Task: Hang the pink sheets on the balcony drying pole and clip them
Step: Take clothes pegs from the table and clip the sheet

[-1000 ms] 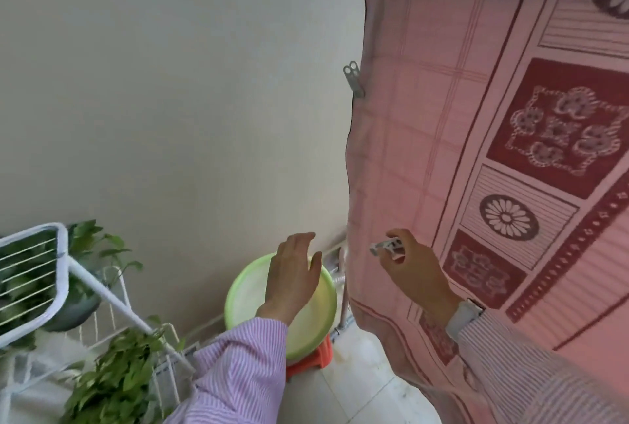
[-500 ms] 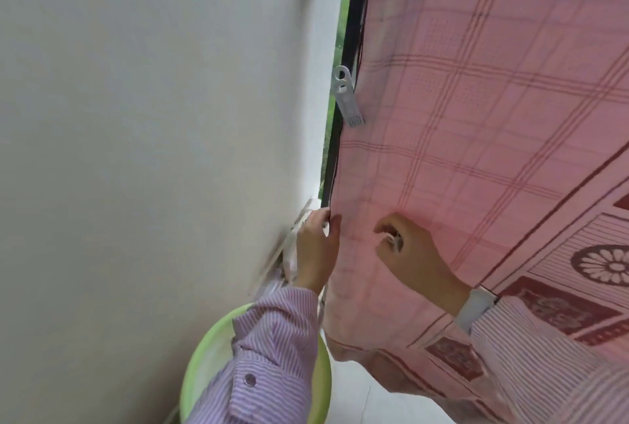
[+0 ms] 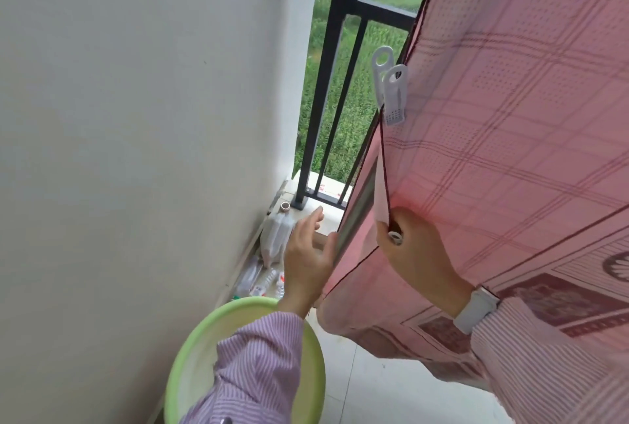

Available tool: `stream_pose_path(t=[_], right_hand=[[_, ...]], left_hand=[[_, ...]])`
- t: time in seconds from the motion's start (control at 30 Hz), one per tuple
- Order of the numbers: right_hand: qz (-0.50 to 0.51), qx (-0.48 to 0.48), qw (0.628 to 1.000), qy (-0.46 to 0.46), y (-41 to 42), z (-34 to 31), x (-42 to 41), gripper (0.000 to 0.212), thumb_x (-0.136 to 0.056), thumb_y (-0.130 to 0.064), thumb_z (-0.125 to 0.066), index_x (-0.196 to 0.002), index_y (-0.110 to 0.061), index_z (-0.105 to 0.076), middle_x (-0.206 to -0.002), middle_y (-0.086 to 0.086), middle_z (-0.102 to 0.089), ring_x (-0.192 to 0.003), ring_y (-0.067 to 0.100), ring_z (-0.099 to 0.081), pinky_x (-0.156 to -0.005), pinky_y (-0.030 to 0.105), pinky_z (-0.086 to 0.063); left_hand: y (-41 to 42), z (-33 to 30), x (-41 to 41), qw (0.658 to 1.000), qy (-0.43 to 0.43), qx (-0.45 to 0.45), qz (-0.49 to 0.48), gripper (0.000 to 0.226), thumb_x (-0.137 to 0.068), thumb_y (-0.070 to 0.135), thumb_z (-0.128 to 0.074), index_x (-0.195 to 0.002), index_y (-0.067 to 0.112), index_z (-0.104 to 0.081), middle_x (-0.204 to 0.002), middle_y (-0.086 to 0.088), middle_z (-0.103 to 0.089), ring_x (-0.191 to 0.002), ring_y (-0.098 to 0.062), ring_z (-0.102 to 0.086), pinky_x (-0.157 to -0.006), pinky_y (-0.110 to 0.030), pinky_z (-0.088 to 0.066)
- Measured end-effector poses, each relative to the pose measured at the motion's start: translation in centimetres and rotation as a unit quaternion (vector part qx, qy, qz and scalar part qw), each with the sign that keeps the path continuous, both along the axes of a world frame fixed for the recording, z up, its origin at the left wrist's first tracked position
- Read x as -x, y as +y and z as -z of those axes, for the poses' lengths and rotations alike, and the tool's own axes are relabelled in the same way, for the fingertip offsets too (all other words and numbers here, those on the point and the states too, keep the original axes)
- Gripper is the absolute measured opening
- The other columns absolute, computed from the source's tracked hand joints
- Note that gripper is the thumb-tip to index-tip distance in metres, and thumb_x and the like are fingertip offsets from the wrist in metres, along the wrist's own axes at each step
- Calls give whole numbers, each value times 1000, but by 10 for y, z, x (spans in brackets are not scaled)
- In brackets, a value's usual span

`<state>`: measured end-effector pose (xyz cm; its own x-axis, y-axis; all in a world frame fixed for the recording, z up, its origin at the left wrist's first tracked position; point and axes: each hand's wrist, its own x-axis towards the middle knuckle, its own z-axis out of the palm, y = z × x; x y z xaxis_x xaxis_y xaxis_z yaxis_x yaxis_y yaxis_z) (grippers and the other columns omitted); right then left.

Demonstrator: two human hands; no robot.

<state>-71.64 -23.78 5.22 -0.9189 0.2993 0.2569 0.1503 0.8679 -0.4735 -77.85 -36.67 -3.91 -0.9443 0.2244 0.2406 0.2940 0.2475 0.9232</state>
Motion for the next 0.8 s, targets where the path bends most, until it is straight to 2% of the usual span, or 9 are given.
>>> stream_pose_path(t=[0.1, 0.17, 0.23, 0.37, 0.43, 0.53, 0.63, 0.73, 0.8], right_hand=[[5, -11, 1000, -16, -2, 11, -3, 21, -86, -14, -56, -67, -12, -47, -54, -3, -41, -44, 5, -35, -45, 16, -22], [0, -17, 999, -31, -4, 20, -4, 18, -86, -17, -55, -70, -9, -52, -56, 2, -48, -44, 7, -37, -45, 16, -24], [-2, -17, 999, -43, -5, 27, -5, 17, -87, -19, -55, -73, -8, -54, -59, 4, -53, -44, 8, -38, -45, 18, -27], [-6, -16, 999, -42, -10, 33, -4, 18, -86, -17, -57, -70, -12, -50, -58, 4, -52, -43, 10, -37, -48, 25, -32], [-27, -17, 999, -8, -19, 32, -2, 18, -82, -13, -61, -68, -14, -51, -56, 2, -50, -45, 14, -39, -46, 25, -34], [-34, -33, 999, 23, -30, 36, 4, 10, -79, -11, -61, -70, -10, -57, -59, 5, -58, -49, 13, -42, -49, 26, -37], [-24, -34, 999, -31, -24, 45, 8, 8, -82, -10, -56, -87, -11, -62, -77, 7, -68, -58, 23, -55, -53, 35, -48], [-58, -28, 995, -71, -19, 55, 4, 37, -84, -8, -53, -119, -21, -54, -95, 5, -69, -69, 23, -61, -60, 35, -51], [-76, -29, 993, -86, -17, 57, 4, 50, -87, -10, -50, -132, -31, -42, -88, 6, -67, -65, 21, -57, -59, 35, -50]], left_hand=[[8, 0, 25, 988, -103, -23, 109, 37, -89, 25, -53, -125, 18, -52, -125, 4, -54, -113, -11, -50, -94, -28, -41], [13, 3, 32, 976, -148, -48, 153, 28, -89, 21, -55, -116, 17, -60, -115, 4, -60, -107, -14, -57, -90, -26, -45], [15, 6, 33, 972, -174, -74, 140, 18, -87, 15, -58, -102, 13, -67, -98, 0, -68, -93, -14, -64, -81, -22, -50], [11, 5, 36, 990, -116, -52, 68, 14, -87, 9, -56, -91, 6, -69, -80, 0, -66, -66, 4, -56, -64, -6, -42], [5, 3, 34, 994, -92, -45, 46, 13, -87, 8, -55, -89, 4, -68, -76, 1, -64, -65, 3, -53, -61, -5, -39], [-3, 6, 25, 993, -91, -66, 47, 13, -88, 8, -55, -88, 6, -67, -78, 0, -65, -69, -4, -56, -66, -10, -43], [0, 10, 23, 984, -136, -95, 67, 12, -89, 10, -54, -88, 9, -66, -80, -7, -65, -74, -15, -57, -71, -26, -46], [2, 11, 25, 972, -176, -118, 99, 14, -89, 5, -52, -91, 11, -64, -82, -2, -65, -76, -9, -58, -73, -23, -47], [0, 11, 22, 955, -212, -152, 139, 19, -88, 2, -52, -97, 12, -64, -90, -1, -67, -84, -7, -62, -79, -23, -50]])
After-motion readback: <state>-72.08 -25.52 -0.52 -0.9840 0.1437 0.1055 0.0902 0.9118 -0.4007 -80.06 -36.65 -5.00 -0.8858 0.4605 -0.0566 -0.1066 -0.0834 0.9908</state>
